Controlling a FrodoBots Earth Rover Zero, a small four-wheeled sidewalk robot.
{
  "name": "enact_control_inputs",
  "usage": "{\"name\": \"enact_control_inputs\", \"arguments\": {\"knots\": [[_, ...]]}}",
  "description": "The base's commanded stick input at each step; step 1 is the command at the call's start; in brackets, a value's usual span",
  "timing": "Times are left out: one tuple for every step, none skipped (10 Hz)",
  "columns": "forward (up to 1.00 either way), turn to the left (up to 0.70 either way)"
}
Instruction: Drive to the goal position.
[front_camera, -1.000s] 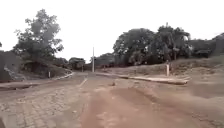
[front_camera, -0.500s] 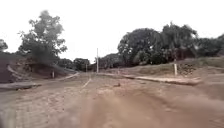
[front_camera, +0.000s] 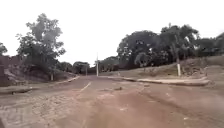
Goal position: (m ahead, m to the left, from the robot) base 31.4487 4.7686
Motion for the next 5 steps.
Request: {"name": "enact_control_inputs", "arguments": {"knots": [[0.0,0.0],[0.83,0.0],[0.85,0.0],[0.85,0.12],[0.85,0.25]]}}
